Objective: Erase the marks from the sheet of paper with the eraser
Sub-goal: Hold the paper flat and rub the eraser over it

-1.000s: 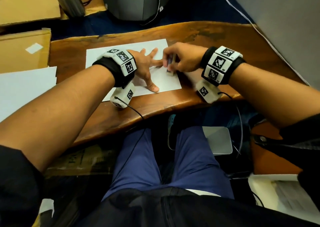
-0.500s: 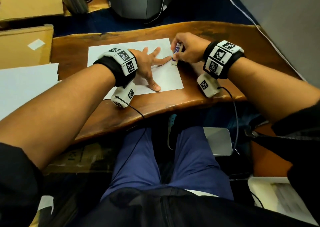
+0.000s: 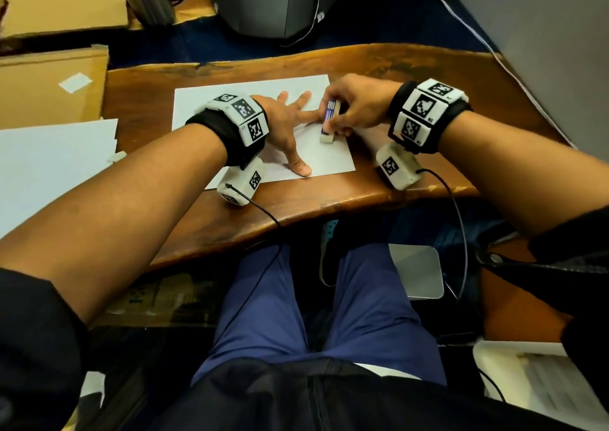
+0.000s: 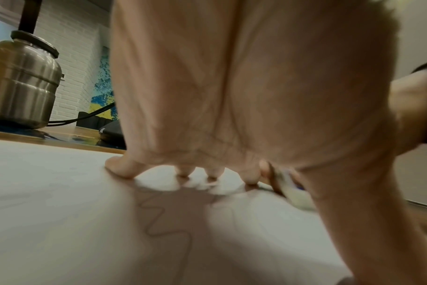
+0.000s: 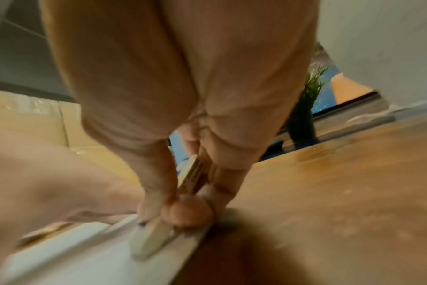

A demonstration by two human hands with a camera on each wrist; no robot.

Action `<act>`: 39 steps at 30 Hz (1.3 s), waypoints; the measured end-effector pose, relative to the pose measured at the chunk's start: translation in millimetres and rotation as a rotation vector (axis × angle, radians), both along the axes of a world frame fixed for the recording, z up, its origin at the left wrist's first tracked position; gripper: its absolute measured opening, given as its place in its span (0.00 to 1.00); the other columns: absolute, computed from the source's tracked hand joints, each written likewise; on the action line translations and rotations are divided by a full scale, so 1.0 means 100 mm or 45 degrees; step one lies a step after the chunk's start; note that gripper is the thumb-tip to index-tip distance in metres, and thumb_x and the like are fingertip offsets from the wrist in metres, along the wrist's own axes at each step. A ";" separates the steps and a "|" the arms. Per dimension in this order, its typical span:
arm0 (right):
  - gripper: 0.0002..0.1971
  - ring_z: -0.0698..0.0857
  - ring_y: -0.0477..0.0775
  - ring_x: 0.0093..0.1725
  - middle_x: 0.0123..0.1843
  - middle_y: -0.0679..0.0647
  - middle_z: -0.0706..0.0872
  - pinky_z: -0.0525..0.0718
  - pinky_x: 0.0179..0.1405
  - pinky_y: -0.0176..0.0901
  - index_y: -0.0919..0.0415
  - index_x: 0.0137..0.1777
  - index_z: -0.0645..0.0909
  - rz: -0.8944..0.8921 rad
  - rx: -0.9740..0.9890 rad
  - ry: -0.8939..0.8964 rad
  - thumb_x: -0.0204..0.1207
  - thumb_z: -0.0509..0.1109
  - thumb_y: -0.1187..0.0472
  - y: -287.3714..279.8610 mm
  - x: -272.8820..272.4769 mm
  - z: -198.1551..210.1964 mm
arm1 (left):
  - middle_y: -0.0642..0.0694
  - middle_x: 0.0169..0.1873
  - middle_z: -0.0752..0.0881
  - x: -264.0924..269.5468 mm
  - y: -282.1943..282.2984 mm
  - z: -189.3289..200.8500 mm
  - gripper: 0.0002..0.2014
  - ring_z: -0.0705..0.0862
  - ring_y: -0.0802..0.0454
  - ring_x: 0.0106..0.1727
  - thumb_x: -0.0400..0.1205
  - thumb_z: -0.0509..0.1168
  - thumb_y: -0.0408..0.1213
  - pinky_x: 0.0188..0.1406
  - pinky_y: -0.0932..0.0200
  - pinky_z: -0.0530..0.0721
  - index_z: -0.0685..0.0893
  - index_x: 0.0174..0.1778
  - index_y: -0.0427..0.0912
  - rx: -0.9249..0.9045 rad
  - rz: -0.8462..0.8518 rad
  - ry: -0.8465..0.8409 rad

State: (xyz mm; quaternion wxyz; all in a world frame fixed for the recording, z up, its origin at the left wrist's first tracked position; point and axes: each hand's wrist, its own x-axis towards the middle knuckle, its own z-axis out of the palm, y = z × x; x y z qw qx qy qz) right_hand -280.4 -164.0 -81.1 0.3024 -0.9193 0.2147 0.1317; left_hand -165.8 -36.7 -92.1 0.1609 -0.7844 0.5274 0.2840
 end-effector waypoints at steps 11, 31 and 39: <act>0.15 0.89 0.52 0.47 0.53 0.55 0.90 0.88 0.50 0.44 0.59 0.60 0.84 -0.112 -0.090 -0.137 0.76 0.78 0.56 -0.10 0.01 0.04 | 0.55 0.83 0.29 -0.02 0.05 -0.03 0.65 0.31 0.41 0.84 0.58 0.77 0.69 0.80 0.26 0.45 0.39 0.84 0.68 -0.031 -0.060 0.063; 0.09 0.91 0.47 0.40 0.46 0.56 0.92 0.88 0.39 0.34 0.61 0.56 0.87 -0.262 0.224 -0.118 0.78 0.75 0.60 -0.12 -0.24 0.00 | 0.53 0.86 0.38 0.01 -0.05 -0.06 0.69 0.39 0.48 0.86 0.54 0.82 0.63 0.84 0.36 0.44 0.43 0.84 0.65 -0.208 -0.112 0.181; 0.11 0.90 0.49 0.48 0.49 0.51 0.91 0.84 0.45 0.37 0.57 0.58 0.87 -0.076 0.146 -0.010 0.77 0.76 0.57 0.08 -0.26 -0.05 | 0.54 0.86 0.38 -0.01 -0.03 -0.04 0.67 0.36 0.50 0.85 0.57 0.84 0.58 0.83 0.38 0.40 0.45 0.85 0.65 -0.207 -0.126 0.181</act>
